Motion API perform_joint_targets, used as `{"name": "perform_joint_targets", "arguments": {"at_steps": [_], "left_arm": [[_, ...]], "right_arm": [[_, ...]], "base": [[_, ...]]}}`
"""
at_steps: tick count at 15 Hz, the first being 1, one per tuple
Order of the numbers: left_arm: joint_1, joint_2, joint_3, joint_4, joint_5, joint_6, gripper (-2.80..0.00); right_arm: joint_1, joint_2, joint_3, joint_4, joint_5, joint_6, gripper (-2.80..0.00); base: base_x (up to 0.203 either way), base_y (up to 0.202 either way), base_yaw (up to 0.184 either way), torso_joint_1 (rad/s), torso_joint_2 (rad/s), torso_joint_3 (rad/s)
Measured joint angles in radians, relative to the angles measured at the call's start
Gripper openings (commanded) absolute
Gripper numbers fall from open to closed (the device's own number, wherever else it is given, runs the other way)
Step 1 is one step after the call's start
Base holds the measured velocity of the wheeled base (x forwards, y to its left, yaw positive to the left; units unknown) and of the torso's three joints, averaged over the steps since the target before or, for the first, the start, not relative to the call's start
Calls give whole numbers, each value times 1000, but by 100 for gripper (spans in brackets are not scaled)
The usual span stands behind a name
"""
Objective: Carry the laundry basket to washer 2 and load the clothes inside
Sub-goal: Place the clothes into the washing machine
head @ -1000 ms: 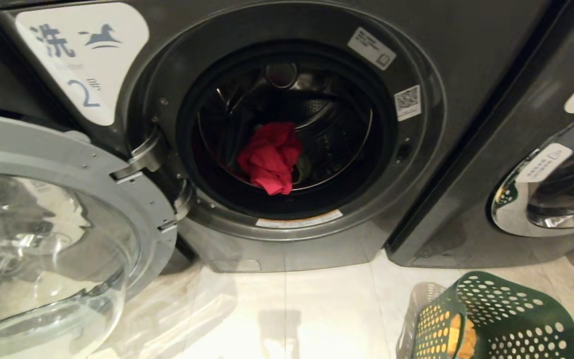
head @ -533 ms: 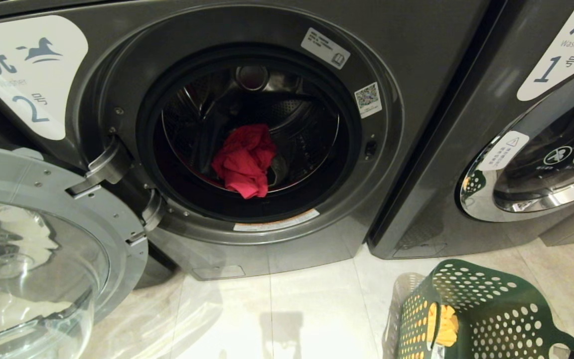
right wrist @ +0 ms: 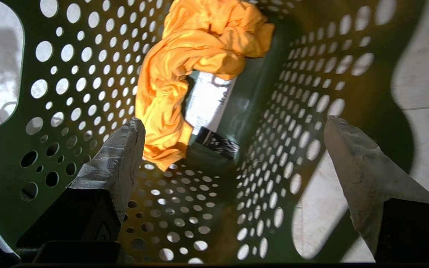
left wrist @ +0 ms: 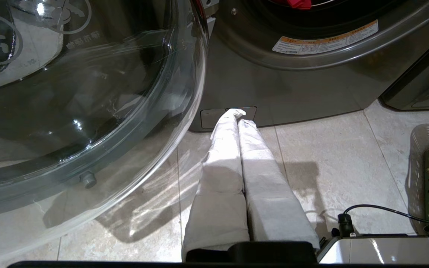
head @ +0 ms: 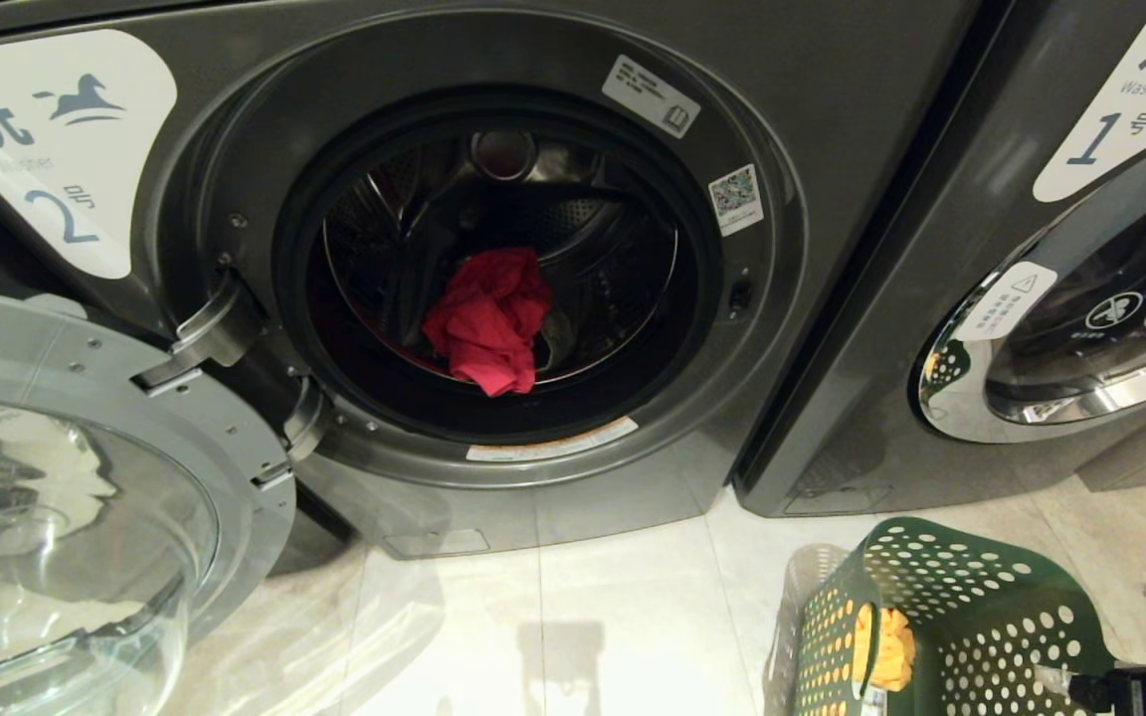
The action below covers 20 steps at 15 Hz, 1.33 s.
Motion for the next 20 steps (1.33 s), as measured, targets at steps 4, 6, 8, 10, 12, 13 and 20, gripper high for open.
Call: {"name": "perform_joint_targets", "arguments": {"at_steps": [4, 6, 8, 10, 12, 13, 20], "left_arm": [[0, 0, 0, 0, 0, 0, -280], [0, 0, 0, 0, 0, 0, -280], [0, 0, 0, 0, 0, 0, -280], [0, 0, 0, 0, 0, 0, -280], [0, 0, 0, 0, 0, 0, -280], [0, 0, 0, 0, 0, 0, -280], [0, 0, 0, 0, 0, 0, -280]], "right_arm": [[77, 195, -160, -2, 0, 27, 0], [124, 315, -299, -3, -14, 44, 0], [176, 433, -443, -2, -53, 58, 0], [239, 540, -572, 0, -76, 106, 0], [313, 617, -645, 7, -83, 169, 0], [339, 640, -656, 19, -83, 178, 0], [428, 767, -702, 13, -105, 179, 0]], "base": [[0, 0, 0, 0, 0, 0], [0, 0, 0, 0, 0, 0], [0, 0, 0, 0, 0, 0], [0, 0, 0, 0, 0, 0], [0, 0, 0, 0, 0, 0], [0, 0, 0, 0, 0, 0], [0, 0, 0, 0, 0, 0]]}}
